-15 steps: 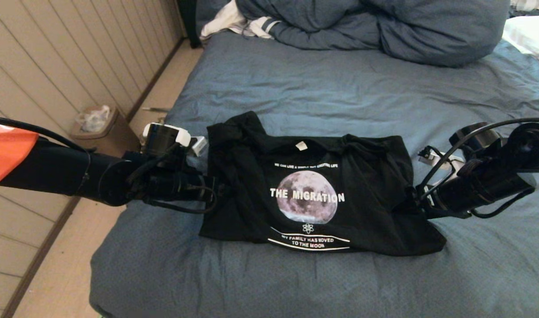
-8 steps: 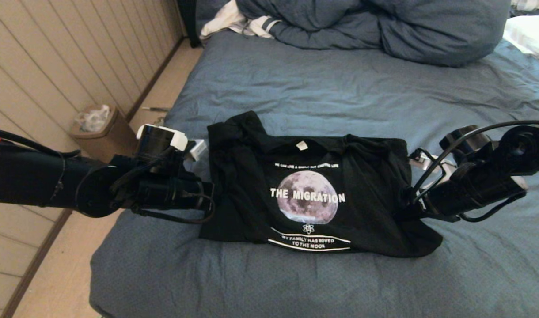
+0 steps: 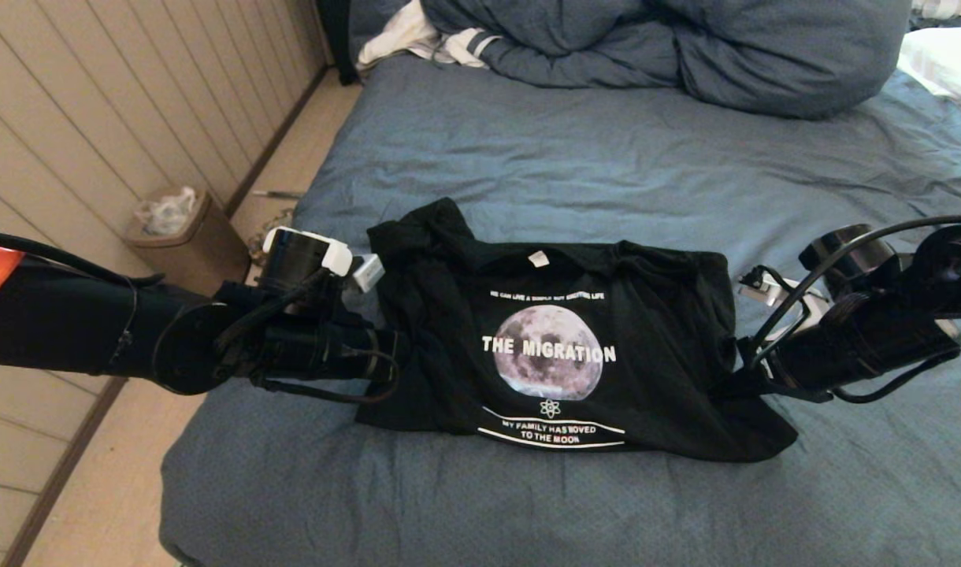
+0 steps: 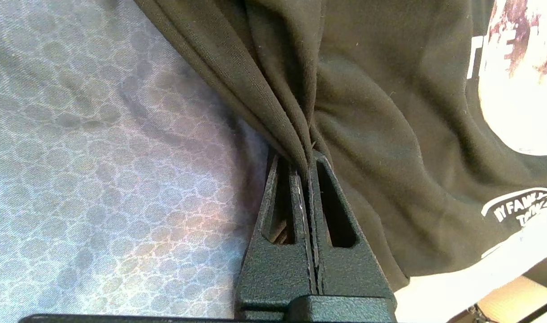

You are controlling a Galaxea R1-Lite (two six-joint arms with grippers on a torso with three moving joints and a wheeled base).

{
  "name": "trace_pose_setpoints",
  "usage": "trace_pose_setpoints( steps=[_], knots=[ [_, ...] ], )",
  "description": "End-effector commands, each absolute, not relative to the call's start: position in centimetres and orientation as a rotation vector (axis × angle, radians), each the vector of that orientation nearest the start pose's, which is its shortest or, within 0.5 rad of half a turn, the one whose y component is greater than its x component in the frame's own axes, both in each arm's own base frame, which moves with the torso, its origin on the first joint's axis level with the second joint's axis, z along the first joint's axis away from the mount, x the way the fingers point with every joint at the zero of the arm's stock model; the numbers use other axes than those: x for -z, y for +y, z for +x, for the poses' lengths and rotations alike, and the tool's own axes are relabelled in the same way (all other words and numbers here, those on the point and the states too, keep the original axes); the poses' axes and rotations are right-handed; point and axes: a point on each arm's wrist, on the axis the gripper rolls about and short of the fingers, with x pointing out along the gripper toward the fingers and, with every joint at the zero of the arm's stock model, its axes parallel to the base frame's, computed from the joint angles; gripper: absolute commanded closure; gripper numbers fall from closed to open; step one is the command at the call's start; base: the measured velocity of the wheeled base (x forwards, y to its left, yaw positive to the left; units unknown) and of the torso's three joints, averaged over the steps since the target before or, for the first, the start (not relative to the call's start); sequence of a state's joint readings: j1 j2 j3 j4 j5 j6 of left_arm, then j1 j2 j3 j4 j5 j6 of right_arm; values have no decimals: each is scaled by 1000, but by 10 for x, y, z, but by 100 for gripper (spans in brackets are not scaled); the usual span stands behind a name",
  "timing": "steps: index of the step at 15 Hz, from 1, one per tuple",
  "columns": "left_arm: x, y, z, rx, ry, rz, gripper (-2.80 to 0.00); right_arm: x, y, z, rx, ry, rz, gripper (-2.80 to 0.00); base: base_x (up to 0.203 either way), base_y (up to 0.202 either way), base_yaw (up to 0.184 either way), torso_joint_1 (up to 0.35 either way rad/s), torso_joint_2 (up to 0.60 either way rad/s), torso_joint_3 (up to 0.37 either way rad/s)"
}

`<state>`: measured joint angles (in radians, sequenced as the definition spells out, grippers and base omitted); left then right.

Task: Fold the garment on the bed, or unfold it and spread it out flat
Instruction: Fold the black T-shirt

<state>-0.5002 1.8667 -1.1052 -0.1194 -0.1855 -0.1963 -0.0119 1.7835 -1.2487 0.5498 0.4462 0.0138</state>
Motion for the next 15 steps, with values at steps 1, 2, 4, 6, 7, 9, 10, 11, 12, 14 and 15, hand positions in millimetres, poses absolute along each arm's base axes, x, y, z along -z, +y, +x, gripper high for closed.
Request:
trace_pose_setpoints(
  steps=[1,2,4,6,7,9,10,11,12,14,15],
  knots=[
    [-170,-169,300,597,686,-84,0,-184,6,295,-390,1067,275,0,0,0,0,0,0,0],
    [-176,-166,296,596,684,-81,0,-183,6,293,-388,1073,282,0,0,0,0,0,0,0],
    [-185,-160,288,591,695,-76,0,-187,6,284,-386,1092,286,0,0,0,0,0,0,0],
    [-188,-154,279,586,731,-63,0,-194,5,269,-384,1116,288,0,0,0,0,0,0,0],
    [-190,-153,277,590,736,-56,0,-197,5,264,-382,1123,287,0,0,0,0,0,0,0],
    [-194,-150,271,620,743,-52,0,-202,3,259,-377,1124,289,0,0,0,0,0,0,0],
    [-197,-150,269,635,751,-54,0,-203,2,258,-370,1128,293,0,0,0,0,0,0,0],
    [-198,-149,267,646,759,-38,0,-205,1,258,-369,1132,291,0,0,0,0,0,0,0],
    [-199,-148,266,655,763,-18,0,-205,-1,257,-365,1142,291,0,0,0,0,0,0,0],
    [-199,-147,263,667,776,8,0,-204,-11,255,-354,1168,286,0,0,0,0,0,0,0],
    [-200,-147,263,689,785,7,0,-204,-16,254,-347,1179,286,0,0,0,0,0,0,0]
  ],
)
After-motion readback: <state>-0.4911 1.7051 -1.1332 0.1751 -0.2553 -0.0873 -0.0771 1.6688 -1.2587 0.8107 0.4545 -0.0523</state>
